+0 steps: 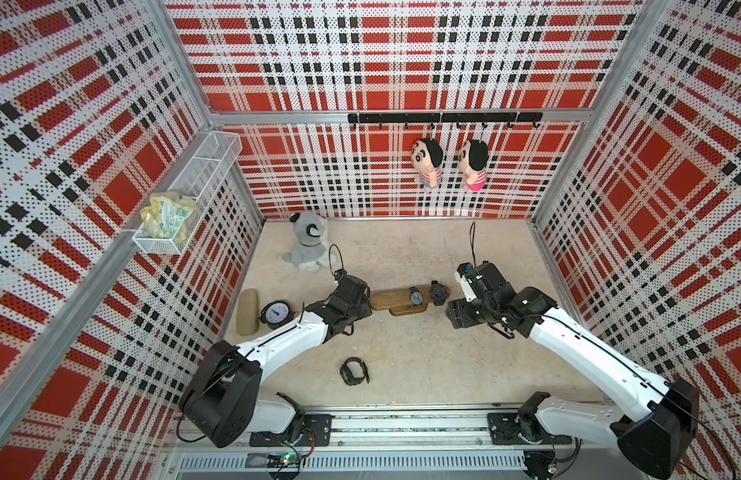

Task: Place watch on stand
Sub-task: Place the watch on the stand.

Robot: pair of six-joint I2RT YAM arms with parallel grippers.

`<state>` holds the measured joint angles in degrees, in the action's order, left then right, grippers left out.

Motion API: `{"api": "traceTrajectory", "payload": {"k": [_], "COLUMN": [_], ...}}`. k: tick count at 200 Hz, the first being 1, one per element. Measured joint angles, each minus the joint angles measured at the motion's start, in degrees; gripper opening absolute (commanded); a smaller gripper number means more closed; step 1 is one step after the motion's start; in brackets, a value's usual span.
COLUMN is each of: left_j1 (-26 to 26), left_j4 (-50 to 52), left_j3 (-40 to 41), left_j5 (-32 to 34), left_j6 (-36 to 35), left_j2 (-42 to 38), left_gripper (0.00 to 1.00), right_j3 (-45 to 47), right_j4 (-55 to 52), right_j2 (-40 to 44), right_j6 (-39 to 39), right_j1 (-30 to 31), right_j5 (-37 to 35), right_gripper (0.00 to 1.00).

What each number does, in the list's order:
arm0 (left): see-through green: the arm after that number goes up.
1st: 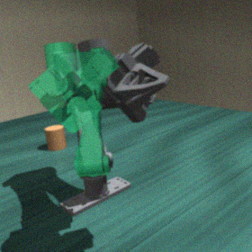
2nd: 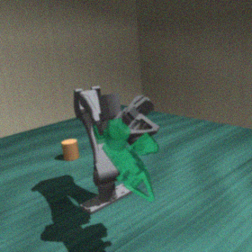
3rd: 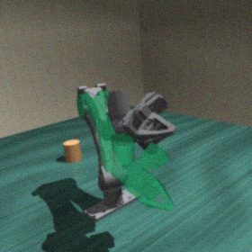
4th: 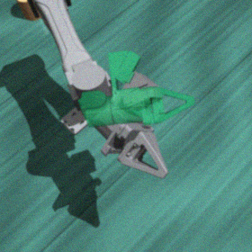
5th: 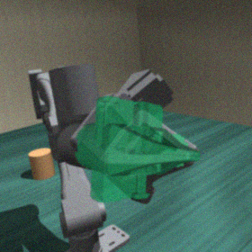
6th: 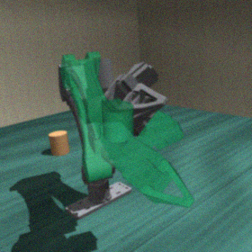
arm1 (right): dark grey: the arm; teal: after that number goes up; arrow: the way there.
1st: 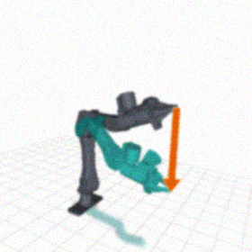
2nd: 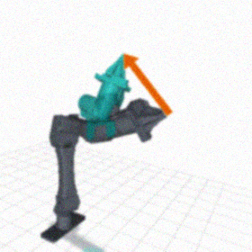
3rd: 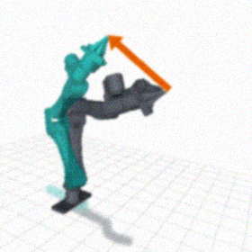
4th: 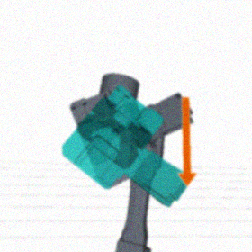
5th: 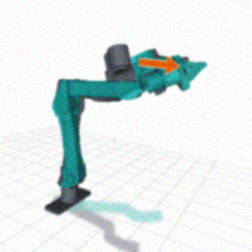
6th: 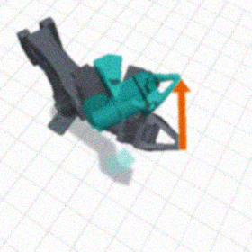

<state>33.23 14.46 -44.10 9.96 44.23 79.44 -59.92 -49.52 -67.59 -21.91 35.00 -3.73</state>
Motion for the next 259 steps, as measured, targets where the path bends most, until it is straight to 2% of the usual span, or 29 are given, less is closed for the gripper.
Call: {"api": "traceTrajectory", "payload": {"k": [173, 259], "left_j1": [5.7, 8.1], "left_j4": [-2.2, -1.5], "left_j3": [-7.2, -12.3], "left_j5": [0.0, 0.8], "left_j6": [-0.2, -0.2], "left_j2": [7.9, 11.6], "left_gripper": [0.27, 0.39], "right_j3": [4.8, 6.3], "right_j4": [4.6, 6.0], "right_j2": [0.5, 1.1], "right_j6": [-1.1, -1.7], "right_j1": [-0.3, -0.3], "right_j5": [3.5, 5.0], "right_gripper": [0.75, 0.75]}}
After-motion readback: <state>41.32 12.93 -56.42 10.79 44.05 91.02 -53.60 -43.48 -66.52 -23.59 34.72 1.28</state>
